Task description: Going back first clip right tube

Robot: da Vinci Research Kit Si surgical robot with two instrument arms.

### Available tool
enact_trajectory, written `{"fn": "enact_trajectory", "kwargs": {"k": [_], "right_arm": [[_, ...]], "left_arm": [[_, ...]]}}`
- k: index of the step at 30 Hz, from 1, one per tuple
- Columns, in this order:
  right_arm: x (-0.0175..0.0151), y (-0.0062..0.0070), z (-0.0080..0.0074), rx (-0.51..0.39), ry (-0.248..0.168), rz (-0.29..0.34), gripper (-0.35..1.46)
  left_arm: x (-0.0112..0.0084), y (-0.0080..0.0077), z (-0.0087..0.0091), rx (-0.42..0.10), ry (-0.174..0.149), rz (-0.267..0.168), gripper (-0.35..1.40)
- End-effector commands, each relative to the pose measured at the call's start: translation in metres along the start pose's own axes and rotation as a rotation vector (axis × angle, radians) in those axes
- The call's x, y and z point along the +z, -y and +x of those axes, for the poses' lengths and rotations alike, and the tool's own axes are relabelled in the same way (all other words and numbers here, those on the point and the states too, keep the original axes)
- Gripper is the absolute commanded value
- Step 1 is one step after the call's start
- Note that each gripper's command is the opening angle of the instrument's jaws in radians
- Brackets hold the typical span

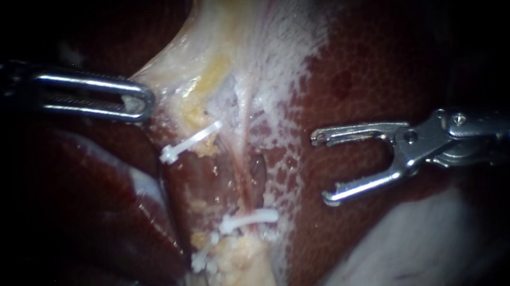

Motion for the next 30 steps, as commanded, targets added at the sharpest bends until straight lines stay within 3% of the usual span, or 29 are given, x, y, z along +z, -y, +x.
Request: {"fn": "enact_trajectory", "kwargs": {"k": [1,7,15,30], "right_arm": [[0.0,0.0001,0.0,0.0,0.0,0.0,0.6],[-0.0002,0.0003,0.0,0.0,0.0,0.002,0.6],[-0.0002,0.0004,0.0,0.0,0.0,0.002,0.6],[-0.0002,0.0005,0.0,0.0,0.0,0.001,0.6]], "left_arm": [[0.0005,-0.0003,0.0005,-0.005,-0.003,0.002,-0.35],[0.0033,-0.0016,0.0027,-0.019,-0.03,0.01,-0.35],[0.0063,-0.0013,0.0039,-0.022,-0.053,0.03,-0.35],[0.0068,-0.001,0.004,-0.019,-0.056,0.036,-0.35]]}}
